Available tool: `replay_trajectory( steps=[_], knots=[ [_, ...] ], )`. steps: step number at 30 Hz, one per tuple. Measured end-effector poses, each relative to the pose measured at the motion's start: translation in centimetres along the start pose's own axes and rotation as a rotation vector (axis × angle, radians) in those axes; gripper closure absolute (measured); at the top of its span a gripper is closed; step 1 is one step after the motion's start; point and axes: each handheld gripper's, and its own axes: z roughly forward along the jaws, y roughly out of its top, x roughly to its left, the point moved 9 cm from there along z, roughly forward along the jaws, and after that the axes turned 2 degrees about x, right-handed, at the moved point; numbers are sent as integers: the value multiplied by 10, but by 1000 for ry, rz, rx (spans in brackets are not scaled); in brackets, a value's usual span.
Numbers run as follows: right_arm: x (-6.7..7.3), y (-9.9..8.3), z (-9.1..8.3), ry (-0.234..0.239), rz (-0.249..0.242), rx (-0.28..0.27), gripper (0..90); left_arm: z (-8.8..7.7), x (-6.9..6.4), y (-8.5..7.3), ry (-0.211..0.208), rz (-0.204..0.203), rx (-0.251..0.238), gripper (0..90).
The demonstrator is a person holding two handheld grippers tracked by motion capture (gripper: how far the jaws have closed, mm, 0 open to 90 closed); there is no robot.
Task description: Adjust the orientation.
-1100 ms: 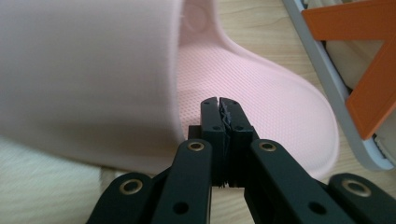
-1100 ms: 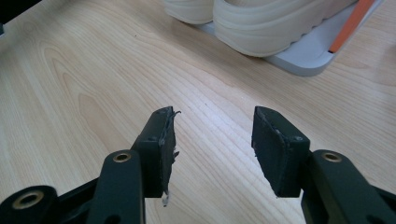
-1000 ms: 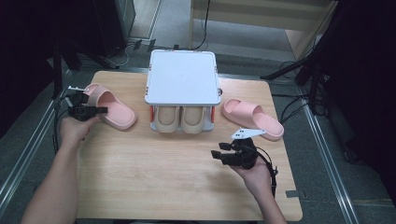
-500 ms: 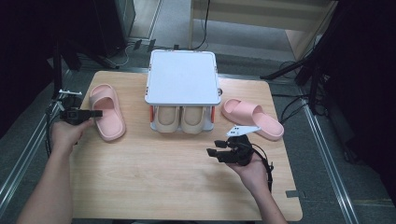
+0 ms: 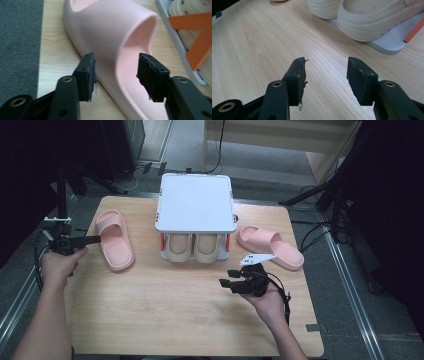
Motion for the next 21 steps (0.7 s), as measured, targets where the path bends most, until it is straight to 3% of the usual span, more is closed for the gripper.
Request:
replay_trajectory(
  steps=[6,11,14,21],
  knots=[
    [-1,-4,-3,-9,11,1,495,17,4,1,3,-14,23,459],
    [-2,-10,-10,-26,34,-3,493,29,8,8,40,15,28,460],
    [-4,-15,-15,-39,43,-6,493,35,7,12,24,-2,28,460],
    [-8,-24,-27,-70,77,-16,493,42,12,18,104,14,13,502]
  ],
)
